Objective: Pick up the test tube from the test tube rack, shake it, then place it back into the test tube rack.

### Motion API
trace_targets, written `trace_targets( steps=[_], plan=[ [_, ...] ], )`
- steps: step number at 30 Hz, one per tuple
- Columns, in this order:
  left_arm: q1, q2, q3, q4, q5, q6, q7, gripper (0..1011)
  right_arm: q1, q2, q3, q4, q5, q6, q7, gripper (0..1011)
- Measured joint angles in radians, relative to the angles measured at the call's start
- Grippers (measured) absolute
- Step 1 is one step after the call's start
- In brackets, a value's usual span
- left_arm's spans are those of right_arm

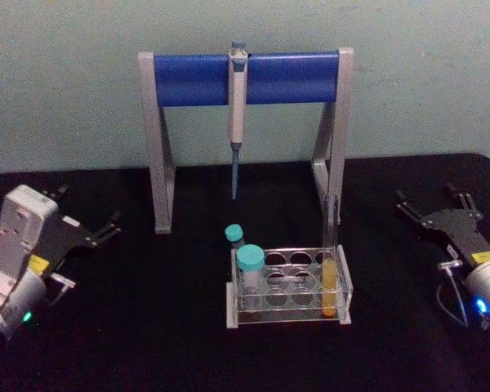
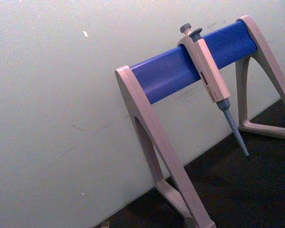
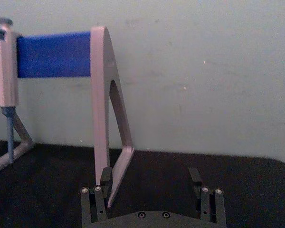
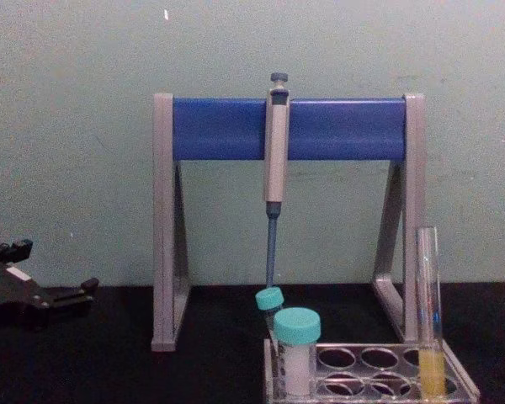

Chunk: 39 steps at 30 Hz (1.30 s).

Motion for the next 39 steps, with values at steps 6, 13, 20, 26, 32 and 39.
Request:
trace_targets(
  steps=[6, 13, 20, 26, 32, 39],
  plan=[
    [0.000, 0.000, 0.000, 0.000, 0.000, 0.000, 0.000, 1001, 0.001, -0.013, 0.010, 0.009, -0.009, 0.026, -0.003, 1000],
    [0.000, 0.000, 0.000, 0.000, 0.000, 0.000, 0.000, 1001, 0.003, -0.017, 0.015, 0.012, -0.009, 0.031, 0.003, 1000],
    [0.000, 0.000, 0.000, 0.000, 0.000, 0.000, 0.000, 1001, 0.004, -0.015, 0.013, 0.012, -0.008, 0.027, 0.004, 1000],
    [0.000, 0.000, 0.000, 0.000, 0.000, 0.000, 0.000, 1001, 0.004, -0.014, 0.012, 0.012, -0.008, 0.025, 0.005, 1000],
    [0.000, 0.000, 0.000, 0.000, 0.000, 0.000, 0.000, 1001, 0.004, -0.014, 0.011, 0.012, -0.008, 0.024, 0.005, 1000],
    [0.000, 0.000, 0.000, 0.000, 0.000, 0.000, 0.000, 1001, 0.004, -0.013, 0.010, 0.012, -0.007, 0.023, 0.006, 1000]
  ],
)
